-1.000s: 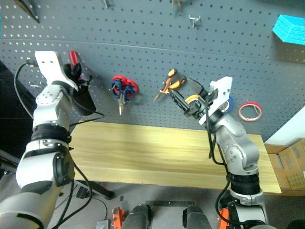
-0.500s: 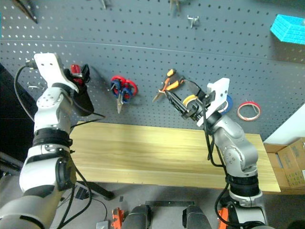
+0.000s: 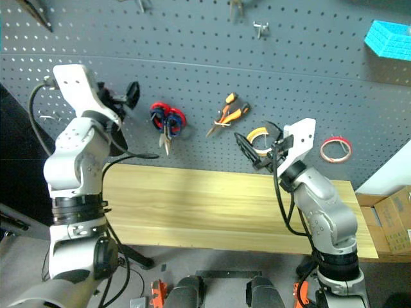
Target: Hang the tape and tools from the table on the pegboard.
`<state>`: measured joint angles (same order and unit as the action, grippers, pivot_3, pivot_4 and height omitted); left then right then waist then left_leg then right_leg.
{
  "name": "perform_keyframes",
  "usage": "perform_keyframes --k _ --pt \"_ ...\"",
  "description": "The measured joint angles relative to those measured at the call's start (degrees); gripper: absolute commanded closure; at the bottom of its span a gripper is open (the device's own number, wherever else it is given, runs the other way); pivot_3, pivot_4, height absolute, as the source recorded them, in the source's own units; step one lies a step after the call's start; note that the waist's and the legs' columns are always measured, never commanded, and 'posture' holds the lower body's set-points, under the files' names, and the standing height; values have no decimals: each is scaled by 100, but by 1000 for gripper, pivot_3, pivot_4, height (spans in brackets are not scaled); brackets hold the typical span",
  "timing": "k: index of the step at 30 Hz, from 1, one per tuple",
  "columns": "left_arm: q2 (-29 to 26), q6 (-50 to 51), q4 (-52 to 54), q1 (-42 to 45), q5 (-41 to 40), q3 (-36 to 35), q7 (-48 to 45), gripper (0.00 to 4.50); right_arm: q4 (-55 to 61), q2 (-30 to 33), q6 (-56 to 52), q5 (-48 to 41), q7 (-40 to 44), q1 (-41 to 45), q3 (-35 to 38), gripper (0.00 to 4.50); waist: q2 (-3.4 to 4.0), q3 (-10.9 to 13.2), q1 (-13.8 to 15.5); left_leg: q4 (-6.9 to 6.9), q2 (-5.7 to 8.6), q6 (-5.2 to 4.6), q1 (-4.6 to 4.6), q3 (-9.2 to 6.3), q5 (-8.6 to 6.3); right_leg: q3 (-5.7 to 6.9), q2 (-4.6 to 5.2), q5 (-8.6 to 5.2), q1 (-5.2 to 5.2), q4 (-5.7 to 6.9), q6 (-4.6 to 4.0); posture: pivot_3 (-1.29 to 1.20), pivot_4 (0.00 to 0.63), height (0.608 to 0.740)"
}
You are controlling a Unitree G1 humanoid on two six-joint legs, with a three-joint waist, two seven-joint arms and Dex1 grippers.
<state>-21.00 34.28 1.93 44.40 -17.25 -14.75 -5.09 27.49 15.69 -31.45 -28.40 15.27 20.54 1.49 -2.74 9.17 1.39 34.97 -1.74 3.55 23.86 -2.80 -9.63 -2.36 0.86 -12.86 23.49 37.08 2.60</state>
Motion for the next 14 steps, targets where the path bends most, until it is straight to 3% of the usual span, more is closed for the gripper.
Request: perform_keyframes --k 7,14 --pt "773 769 943 -520 -249 356 192 78 255 71 -176 1188 -986 -551 -149 0 13 -39 -15 2 2 0 -2 10 0 -10 0 0 0 -4 0 63 74 740" --pt "1410 987 1337 -2041 -216 931 328 78 347 -72 -210 2014 -1460 -1186 -342 0 45 -98 -83 9 2 -1 -6 13 0 -18 -4 -11 1 0 -23 41 73 740"
